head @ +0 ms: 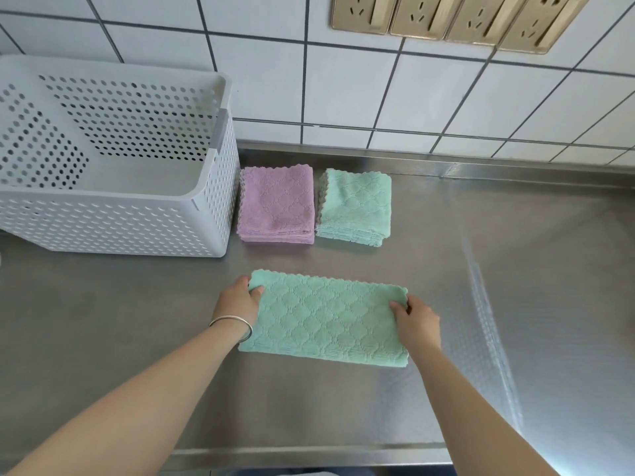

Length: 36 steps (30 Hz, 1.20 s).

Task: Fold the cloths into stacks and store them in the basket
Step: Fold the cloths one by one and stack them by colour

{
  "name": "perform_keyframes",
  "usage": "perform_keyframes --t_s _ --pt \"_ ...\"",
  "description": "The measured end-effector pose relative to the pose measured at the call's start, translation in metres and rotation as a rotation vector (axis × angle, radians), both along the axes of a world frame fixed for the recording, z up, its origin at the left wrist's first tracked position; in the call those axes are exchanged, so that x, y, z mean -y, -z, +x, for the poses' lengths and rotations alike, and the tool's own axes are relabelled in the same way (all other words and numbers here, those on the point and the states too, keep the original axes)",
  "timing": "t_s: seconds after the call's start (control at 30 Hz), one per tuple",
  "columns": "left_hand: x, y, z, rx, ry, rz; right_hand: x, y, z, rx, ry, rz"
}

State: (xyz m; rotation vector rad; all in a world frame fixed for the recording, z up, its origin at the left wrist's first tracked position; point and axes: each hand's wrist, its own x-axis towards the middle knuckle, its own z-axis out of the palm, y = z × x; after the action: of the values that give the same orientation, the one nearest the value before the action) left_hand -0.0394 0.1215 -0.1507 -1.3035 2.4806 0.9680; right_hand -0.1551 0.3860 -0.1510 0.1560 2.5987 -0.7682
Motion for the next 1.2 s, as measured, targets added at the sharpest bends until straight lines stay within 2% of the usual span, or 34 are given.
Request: perform_keyframes --t_s 0.13,0.17,0.23,0.3,0.37,0.47,0.57,0.73,0.87,1.0,1.1,1.2 --pt "0.000 -0.004 -0.001 0.084 0.025 -0.061 0.003 -0.002 0.000 0.018 0.046 0.001" --pt "-0.001 -0.006 0.000 0.072 0.007 -0.113 0.003 -0.005 0.001 0.021 0.081 -0.017" --pt "-0.004 -0.006 0.006 -0.065 0.005 -0.270 0.000 -0.013 0.006 0.012 0.147 -0.057" --pt "-0.013 -0.002 0.009 -0.177 0.198 -0.434 -0.005 -0.020 0.017 -0.014 0.162 -0.081" --pt "-0.030 0.001 0.010 -0.191 0.462 -0.469 -0.010 -0.023 0.033 0.002 0.172 -0.076" --pt "-0.057 0.010 0.008 -0.027 0.797 -0.424 -0.016 -0.019 0.056 0.120 0.237 -0.087" --pt "-0.071 0.019 0.000 0.048 0.931 -0.438 -0.019 -0.014 0.067 0.161 0.246 -0.051" --pt "-0.077 0.020 0.000 0.157 0.942 -0.347 -0.025 -0.013 0.072 0.115 0.186 0.112" --pt "-0.076 0.015 0.000 0.204 0.973 -0.330 -0.019 -0.019 0.072 0.133 0.059 0.258" --pt "-0.081 0.000 -0.008 0.232 0.941 -0.255 -0.011 -0.027 0.067 0.209 0.061 0.218" --pt "-0.092 -0.020 -0.018 -0.015 0.830 -0.106 0.001 -0.036 0.067 0.063 0.118 0.107" --pt "-0.107 -0.045 -0.026 -0.313 0.575 0.291 0.021 -0.048 0.077 -0.120 0.035 0.056"
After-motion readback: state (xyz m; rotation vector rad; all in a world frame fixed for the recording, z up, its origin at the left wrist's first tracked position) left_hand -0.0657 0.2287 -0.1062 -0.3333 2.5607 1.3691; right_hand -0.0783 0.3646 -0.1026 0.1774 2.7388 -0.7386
